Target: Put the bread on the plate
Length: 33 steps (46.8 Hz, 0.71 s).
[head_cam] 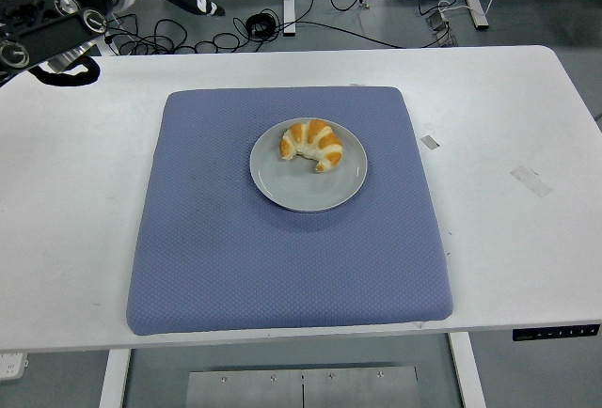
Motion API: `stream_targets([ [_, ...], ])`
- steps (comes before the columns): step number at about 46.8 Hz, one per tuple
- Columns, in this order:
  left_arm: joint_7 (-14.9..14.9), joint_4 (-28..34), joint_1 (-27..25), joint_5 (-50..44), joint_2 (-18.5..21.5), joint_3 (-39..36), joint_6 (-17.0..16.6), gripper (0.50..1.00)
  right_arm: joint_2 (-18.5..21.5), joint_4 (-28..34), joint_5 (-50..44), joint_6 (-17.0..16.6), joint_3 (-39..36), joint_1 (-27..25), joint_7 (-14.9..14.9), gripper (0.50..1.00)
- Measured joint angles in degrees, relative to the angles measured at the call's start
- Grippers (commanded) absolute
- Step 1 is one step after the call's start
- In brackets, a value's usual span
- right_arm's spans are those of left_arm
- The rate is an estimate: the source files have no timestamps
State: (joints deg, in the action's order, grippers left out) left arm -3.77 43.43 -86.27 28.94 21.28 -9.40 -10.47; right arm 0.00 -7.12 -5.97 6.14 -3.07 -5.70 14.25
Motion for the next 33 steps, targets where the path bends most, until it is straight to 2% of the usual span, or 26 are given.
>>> stream_targets([
  [7,-2.9,-4.3,5.5,-1.0,-0.2,6.1,-0.1,0.966,0.0,0.0,0.0,0.0,0.0,0.0,0.0,1.0],
  [15,-2.6,-4.8,10.3,-7.1,-1.3,15.4,-0.4,0.975,0.0,0.0,0.0,0.0,0.0,0.0,0.0,1.0],
  [19,-2.0,-5.3,11.0,-8.4,-1.2,16.6,0.2,0.975,0.0,0.0,0.0,0.0,0.0,0.0,0.0,1.0],
  [23,-0.4,-7.3,11.0,-9.1,-1.1,16.9,2.9,0.975,0.0,0.0,0.0,0.0,0.0,0.0,0.0,1.0],
  [33,-0.2,-18.2,11.0,-13.8,-4.8,18.9,9.9,0.975,0.0,0.0,0.0,0.0,0.0,0.0,0.0,1.0],
])
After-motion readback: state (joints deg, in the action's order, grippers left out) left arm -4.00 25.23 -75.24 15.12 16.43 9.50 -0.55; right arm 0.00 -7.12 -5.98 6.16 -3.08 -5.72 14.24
